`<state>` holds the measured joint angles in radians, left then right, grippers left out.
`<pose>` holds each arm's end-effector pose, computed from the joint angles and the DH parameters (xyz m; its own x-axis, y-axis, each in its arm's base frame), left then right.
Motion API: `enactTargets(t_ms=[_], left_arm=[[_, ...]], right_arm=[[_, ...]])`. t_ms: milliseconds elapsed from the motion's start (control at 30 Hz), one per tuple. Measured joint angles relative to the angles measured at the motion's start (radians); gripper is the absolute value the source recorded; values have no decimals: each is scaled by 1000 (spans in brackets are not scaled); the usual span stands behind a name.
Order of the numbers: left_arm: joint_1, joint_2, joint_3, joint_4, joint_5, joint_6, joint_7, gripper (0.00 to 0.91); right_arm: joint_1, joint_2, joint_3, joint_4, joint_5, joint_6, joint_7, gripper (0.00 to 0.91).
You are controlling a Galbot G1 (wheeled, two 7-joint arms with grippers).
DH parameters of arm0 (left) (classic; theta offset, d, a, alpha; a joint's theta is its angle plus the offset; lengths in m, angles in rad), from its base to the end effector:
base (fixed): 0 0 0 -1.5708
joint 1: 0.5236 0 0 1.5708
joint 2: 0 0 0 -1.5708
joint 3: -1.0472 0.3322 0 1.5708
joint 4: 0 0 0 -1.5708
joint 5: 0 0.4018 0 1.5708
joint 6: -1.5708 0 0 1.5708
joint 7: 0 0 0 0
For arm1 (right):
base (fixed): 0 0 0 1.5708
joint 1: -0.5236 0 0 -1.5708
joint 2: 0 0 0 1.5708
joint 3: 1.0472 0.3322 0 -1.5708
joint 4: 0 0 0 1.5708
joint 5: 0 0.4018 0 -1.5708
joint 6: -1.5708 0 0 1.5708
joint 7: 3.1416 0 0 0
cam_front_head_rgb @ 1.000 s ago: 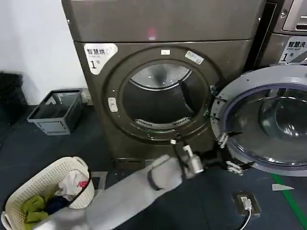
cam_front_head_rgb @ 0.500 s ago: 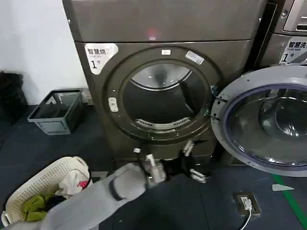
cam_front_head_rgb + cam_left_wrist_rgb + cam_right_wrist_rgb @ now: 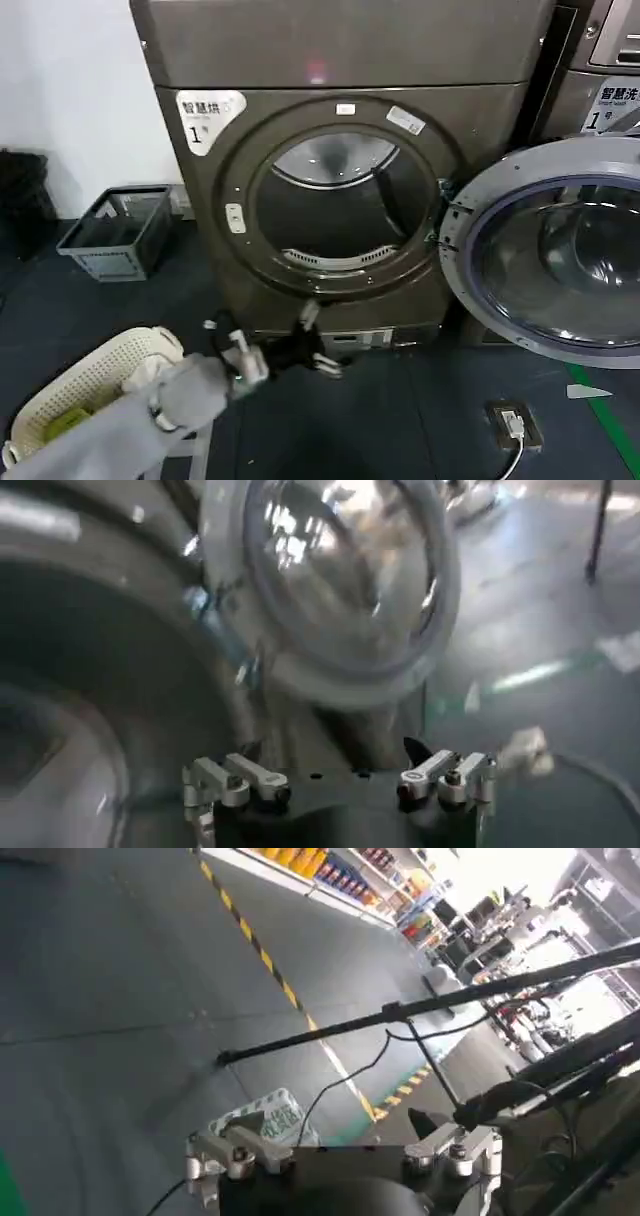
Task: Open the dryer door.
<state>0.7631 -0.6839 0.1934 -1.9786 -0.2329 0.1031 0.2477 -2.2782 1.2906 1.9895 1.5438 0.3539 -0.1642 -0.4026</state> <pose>0.3502 -0.0192 -0.2072 -0.5975 0.7664 0.2357 0.7403 0.4144 0.5294 -0.1927 -0.4787 -0.1127 -0.3675 0.8330 0.4135 0.4977 0.5518 -0.6692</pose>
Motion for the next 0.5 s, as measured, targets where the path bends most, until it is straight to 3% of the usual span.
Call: enactTargets(t_ms=[500], left_arm=[[362, 72, -363, 21, -41, 161, 4, 907]], right_arm=[[19, -8, -8, -2, 0, -8, -6, 907]])
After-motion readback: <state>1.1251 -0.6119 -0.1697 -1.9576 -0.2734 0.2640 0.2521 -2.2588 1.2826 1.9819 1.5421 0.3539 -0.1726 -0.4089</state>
